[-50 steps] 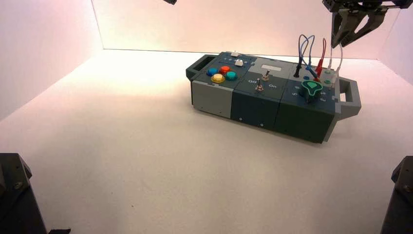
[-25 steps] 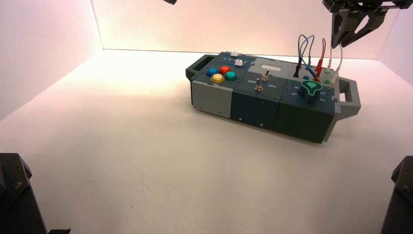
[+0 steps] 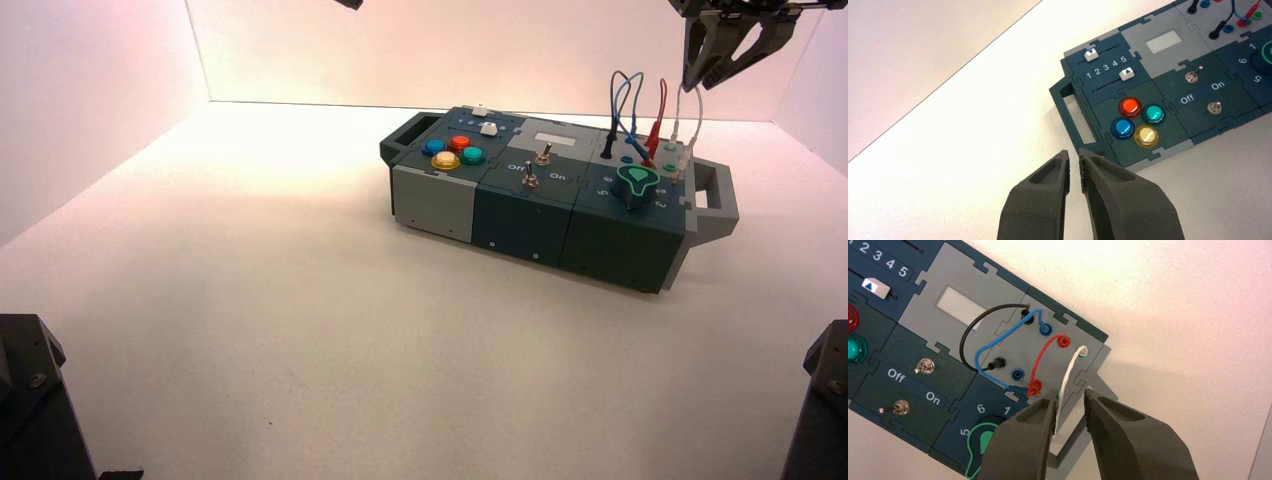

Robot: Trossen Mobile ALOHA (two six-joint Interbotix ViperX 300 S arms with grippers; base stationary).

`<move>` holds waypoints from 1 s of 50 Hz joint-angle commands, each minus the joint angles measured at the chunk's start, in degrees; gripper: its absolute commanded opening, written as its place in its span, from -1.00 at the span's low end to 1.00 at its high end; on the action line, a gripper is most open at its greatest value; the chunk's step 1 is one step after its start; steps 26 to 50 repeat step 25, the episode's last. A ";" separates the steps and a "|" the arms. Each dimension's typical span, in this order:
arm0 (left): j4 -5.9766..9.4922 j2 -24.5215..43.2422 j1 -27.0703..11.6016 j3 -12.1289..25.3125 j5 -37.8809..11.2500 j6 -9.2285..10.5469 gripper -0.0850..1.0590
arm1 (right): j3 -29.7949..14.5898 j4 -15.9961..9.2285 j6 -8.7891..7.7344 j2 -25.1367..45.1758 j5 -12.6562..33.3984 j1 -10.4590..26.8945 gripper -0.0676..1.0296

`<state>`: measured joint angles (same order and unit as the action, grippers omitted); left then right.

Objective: Pull the white wire.

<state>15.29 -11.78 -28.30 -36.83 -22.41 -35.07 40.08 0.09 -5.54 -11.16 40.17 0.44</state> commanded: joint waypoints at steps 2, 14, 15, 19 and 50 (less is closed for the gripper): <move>-0.18 -0.97 -0.18 0.70 0.35 -0.09 -0.63 | -0.62 0.00 -0.18 -1.05 -0.26 -0.18 -0.30; -0.26 -1.32 -0.26 0.70 0.26 0.00 -0.63 | -0.62 -0.26 -0.18 -1.23 -0.26 -0.09 -0.30; -0.26 -1.41 -0.18 0.70 0.35 0.00 -0.63 | -0.62 -0.18 -0.18 -1.23 -0.26 -0.09 -0.30; -0.26 -1.67 -0.18 0.70 0.26 0.00 -0.63 | -0.62 -0.18 -0.18 -1.41 -0.26 -0.09 -0.30; -0.26 -2.11 -0.18 0.70 0.26 0.00 -0.63 | -0.62 -0.26 -0.18 -1.49 -0.26 -0.09 -0.30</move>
